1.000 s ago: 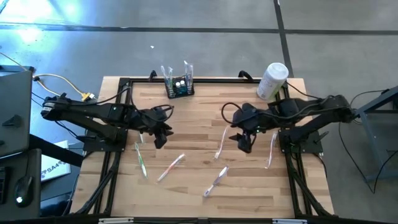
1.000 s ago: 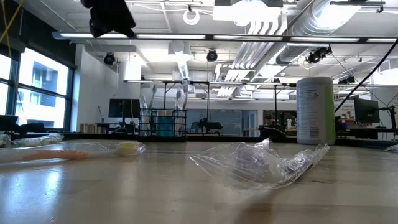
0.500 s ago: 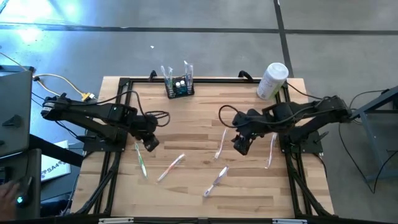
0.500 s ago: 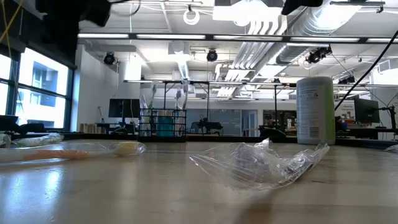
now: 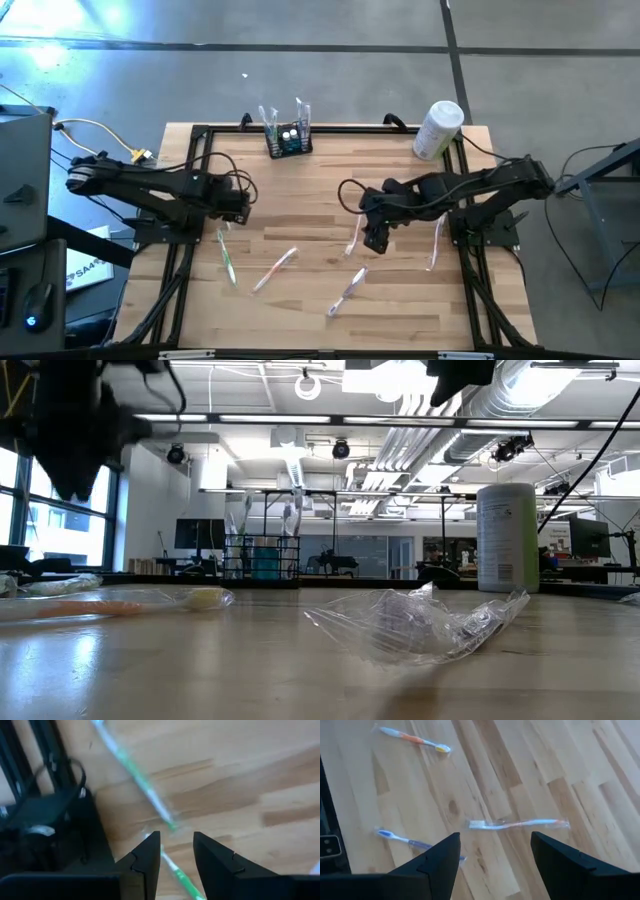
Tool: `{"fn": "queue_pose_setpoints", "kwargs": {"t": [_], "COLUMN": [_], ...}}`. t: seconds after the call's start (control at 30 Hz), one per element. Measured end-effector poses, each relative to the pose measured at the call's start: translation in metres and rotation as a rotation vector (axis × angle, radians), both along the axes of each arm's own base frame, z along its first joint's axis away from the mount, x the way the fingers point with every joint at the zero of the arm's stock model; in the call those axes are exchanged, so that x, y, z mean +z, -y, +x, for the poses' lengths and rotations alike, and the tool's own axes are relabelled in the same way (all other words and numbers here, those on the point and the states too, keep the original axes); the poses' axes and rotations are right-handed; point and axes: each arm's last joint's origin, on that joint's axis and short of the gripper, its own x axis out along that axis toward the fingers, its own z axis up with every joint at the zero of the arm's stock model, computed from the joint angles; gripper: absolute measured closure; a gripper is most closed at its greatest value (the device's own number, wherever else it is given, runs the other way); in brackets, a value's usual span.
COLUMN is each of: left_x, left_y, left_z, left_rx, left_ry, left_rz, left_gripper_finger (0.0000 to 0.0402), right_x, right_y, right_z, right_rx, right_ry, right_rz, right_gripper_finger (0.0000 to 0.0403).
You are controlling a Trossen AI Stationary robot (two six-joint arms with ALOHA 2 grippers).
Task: Pick & Place toothbrushing station
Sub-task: Put the top green toothbrush into the black wire organizer
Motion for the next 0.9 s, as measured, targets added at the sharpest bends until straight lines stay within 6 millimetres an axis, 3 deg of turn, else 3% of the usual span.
{"fn": "queue_pose_setpoints", "kwargs": {"t": [0.2, 0.37, 0.9], "left_x": [-0.043, -0.064, -0.069], "left_y": [-0.01, -0.021, -0.049], "left_z": [-0.003, -0.006, -0.014], "left_rx": [0.102, 0.172, 0.334], "left_ry": [-0.012, 0.017, 0.004], "left_rz": [-0.088, -0.1, -0.075], "left_gripper_finger": [0.0286, 0.0286, 0.0286], "right_x": [-0.005, -0.007, -0.008], "right_y": [0.001, 0.0, 0.0], "right_z": [0.006, 0.009, 0.009], "right_rx": [0.045, 0.092, 0.137], "right_ry": [-0.015, -0.013, -0.023], "right_rz": [-0.029, -0.051, -0.076], "right_gripper_finger": [0.0167, 0.0167, 0.0167]}}
